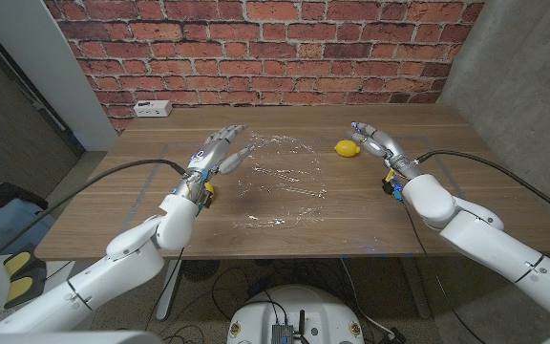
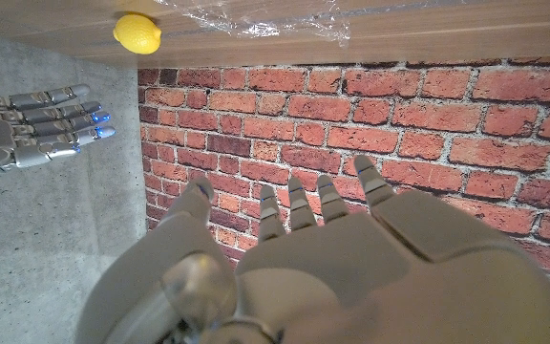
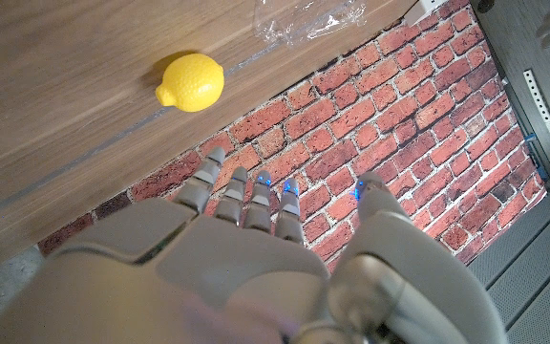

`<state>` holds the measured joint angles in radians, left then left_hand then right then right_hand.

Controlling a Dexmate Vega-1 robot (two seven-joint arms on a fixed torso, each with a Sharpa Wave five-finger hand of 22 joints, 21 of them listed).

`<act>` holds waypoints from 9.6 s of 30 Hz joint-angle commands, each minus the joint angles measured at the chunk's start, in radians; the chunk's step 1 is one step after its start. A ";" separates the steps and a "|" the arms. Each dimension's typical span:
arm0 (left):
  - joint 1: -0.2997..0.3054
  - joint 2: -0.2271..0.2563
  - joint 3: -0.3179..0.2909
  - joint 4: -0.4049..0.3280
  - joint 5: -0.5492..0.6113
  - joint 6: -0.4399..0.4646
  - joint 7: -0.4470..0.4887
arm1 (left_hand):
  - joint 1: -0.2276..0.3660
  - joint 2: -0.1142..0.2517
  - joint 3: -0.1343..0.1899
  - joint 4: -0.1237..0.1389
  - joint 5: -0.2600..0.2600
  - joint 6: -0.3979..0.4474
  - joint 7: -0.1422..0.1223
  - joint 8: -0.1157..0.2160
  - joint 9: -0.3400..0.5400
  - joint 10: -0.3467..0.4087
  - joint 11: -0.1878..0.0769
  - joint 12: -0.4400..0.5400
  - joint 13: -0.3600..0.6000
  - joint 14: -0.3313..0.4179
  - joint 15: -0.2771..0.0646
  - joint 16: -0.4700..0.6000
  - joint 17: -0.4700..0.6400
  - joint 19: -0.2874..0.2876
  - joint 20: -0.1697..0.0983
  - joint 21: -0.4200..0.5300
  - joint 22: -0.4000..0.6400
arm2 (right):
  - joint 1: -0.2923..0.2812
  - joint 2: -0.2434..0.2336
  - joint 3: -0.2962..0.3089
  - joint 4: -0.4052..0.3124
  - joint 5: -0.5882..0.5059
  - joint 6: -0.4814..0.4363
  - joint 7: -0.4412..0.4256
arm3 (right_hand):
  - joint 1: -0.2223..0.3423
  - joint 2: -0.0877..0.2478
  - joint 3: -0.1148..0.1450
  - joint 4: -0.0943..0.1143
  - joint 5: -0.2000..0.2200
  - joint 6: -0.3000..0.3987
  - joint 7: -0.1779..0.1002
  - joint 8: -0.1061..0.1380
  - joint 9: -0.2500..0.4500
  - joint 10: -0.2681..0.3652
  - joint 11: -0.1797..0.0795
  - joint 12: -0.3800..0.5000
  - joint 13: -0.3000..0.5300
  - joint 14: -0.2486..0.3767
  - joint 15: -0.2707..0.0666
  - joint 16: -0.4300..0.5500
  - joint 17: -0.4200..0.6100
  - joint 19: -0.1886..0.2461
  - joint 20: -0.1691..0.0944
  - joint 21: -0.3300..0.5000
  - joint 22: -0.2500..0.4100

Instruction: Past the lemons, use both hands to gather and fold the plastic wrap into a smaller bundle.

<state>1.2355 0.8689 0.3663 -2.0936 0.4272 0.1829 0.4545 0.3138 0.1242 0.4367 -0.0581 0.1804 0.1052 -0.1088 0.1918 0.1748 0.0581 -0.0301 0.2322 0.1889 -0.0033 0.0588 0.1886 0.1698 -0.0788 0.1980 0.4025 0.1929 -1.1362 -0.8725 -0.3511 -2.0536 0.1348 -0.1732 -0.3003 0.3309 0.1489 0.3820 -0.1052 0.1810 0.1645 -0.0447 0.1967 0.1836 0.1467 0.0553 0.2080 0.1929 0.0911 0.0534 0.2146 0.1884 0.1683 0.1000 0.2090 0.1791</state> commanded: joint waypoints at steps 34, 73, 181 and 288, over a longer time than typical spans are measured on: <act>0.209 0.060 -0.100 -0.157 0.063 0.120 -0.005 | 0.022 0.005 0.015 -0.031 -0.004 0.028 0.003 0.000 0.002 0.035 -0.011 -0.002 0.002 0.024 -0.006 0.000 0.003 0.027 0.005 -0.001 0.005 | -0.146 -0.082 0.027 -0.212 -0.067 -0.200 -0.039 | 0.027 0.014 0.014 -0.012 0.002 0.037 -0.003 0.012 0.004 0.034 -0.004 0.011 0.006 0.022 -0.013 0.008 0.009 0.019 -0.010 0.007 0.003; 0.326 0.062 -0.140 -0.183 0.084 0.143 -0.009 | 0.039 0.006 0.029 -0.056 -0.003 0.035 0.004 -0.004 0.003 0.043 -0.012 -0.007 0.003 0.027 -0.010 -0.003 0.003 0.028 0.005 -0.008 0.005 | -0.225 -0.097 0.001 -0.300 -0.099 -0.304 -0.080 | 0.054 0.022 0.029 -0.019 0.005 0.065 -0.001 0.013 0.005 0.059 -0.006 0.012 0.006 0.038 -0.021 0.012 0.010 0.032 -0.014 0.008 0.003; 0.261 0.152 0.086 -0.239 0.332 0.497 -0.147 | 0.196 -0.058 0.069 -0.129 -0.003 0.278 0.002 0.042 0.005 0.142 -0.055 -0.003 0.002 0.063 -0.035 -0.001 0.002 0.105 -0.008 -0.021 -0.003 | -0.074 -0.016 -0.409 -0.307 -0.556 -0.595 -0.013 | 0.484 -0.059 0.137 -0.091 0.002 0.327 -0.029 0.044 0.007 0.211 -0.084 0.011 0.004 0.172 -0.125 0.021 0.000 0.187 -0.036 0.032 0.003; 0.127 0.011 0.196 -0.116 0.666 0.510 -0.272 | 0.652 -0.036 -0.017 -0.102 -0.010 0.982 -0.002 0.113 0.034 0.403 -0.117 0.028 0.006 0.242 -0.152 0.014 0.001 0.300 -0.086 -0.059 0.002 | 0.091 0.032 -0.502 -0.214 -0.638 -0.634 0.261 | 0.824 -0.116 -0.018 -0.047 0.046 0.449 -0.177 0.040 0.017 0.070 -0.195 -0.009 0.006 0.040 -0.159 -0.002 0.010 0.125 -0.083 0.000 0.005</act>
<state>1.3618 0.8869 0.5648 -2.2107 1.1035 0.6829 0.1407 0.9615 0.0799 0.4198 -0.1599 0.1766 1.0856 -0.1174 0.2997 0.2029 0.4530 -0.1463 0.2557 0.1937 0.2290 -0.0376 0.2005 0.1677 0.2090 0.1106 0.3356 0.1934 -1.0893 -0.8480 -0.8277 -2.3002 -0.4994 -0.7972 -0.0861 1.1414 0.0357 0.3694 -0.1506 0.2187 0.6076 -0.2233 0.2385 0.1979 0.2178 -0.1414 0.1965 0.1976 0.1282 -0.0375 0.2050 0.1951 0.2926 0.0180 0.2090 0.1789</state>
